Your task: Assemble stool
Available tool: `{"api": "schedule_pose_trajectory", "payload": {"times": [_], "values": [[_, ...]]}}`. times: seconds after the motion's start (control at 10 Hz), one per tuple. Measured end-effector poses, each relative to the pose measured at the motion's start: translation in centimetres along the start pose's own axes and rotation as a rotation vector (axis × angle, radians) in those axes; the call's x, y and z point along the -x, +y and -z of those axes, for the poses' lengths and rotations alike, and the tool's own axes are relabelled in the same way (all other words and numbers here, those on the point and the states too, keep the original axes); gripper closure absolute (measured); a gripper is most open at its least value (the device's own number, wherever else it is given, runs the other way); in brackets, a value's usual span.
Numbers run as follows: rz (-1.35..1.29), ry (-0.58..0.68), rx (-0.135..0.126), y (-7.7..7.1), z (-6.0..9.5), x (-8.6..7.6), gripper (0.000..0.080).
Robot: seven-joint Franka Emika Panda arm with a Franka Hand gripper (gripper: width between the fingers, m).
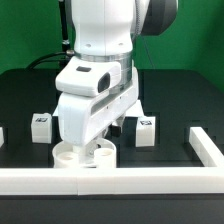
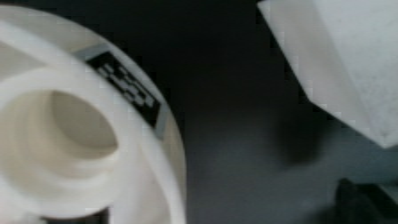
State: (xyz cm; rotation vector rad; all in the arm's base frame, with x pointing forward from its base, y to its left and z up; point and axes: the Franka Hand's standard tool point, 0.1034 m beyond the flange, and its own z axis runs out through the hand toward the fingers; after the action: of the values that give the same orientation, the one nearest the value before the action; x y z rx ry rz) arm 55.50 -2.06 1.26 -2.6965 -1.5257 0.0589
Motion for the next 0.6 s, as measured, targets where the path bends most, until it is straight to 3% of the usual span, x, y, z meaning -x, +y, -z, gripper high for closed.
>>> {"api": "schedule_pose_trajectory", "payload": {"times": [0.3, 0.4, 0.5, 0.6], "values": [[0.000, 0.000, 0.000, 0.00, -0.01, 0.00, 0.0660], [0.000, 0.000, 0.000, -0.01, -0.01, 0.00, 0.0660], [0.000, 0.000, 0.000, 0.00, 0.00, -0.01, 0.0754], [0.000, 0.000, 0.000, 0.01, 0.01, -0.01, 0.0770]]}}
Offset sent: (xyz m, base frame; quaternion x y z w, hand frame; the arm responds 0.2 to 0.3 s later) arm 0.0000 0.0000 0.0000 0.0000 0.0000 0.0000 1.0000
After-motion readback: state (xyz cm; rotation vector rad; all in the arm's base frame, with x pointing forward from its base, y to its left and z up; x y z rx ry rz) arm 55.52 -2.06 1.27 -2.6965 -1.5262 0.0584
